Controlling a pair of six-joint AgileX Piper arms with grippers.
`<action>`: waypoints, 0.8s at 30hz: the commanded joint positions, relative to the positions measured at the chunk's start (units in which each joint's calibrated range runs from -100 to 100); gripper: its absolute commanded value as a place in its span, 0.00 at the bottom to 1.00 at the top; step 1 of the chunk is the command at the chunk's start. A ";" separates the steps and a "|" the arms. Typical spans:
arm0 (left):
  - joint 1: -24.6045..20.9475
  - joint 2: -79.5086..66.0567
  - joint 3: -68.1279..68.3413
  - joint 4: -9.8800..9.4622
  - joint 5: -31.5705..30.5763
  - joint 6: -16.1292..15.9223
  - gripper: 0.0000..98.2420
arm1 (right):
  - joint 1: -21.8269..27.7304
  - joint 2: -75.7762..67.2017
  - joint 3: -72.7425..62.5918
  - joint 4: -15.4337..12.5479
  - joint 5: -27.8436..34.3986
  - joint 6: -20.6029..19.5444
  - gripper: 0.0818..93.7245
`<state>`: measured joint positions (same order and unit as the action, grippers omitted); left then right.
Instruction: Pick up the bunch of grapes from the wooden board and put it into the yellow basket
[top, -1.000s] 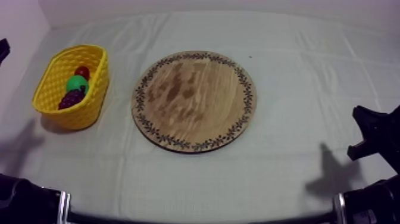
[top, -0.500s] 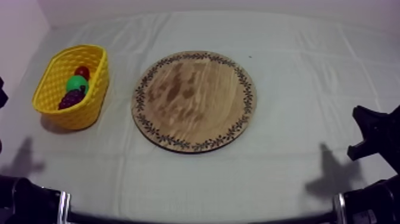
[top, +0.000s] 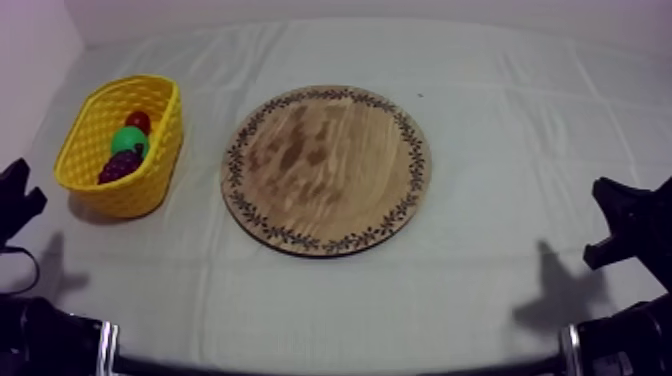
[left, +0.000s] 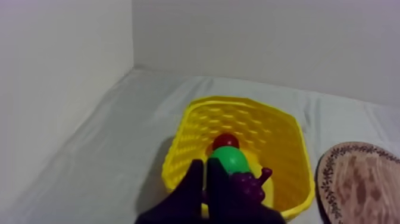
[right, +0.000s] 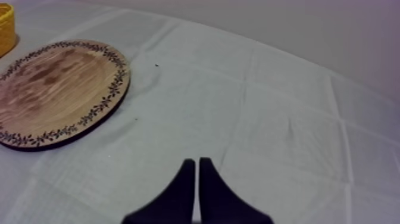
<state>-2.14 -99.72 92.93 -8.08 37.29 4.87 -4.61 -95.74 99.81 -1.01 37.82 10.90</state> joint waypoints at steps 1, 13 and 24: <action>-0.04 0.02 2.91 -0.20 -2.70 -0.03 0.00 | 0.02 -0.01 -0.03 0.01 0.00 0.02 0.00; -0.14 -0.02 6.79 3.80 -7.01 -4.64 0.00 | 0.02 -0.01 -0.03 0.01 0.00 0.01 0.00; -0.14 -0.02 6.95 5.57 -6.37 -6.51 0.00 | 0.02 -0.01 -0.03 0.01 0.00 0.01 0.00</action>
<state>-2.25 -99.72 99.83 -2.57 30.76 -1.58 -4.61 -95.74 99.81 -1.01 37.82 10.90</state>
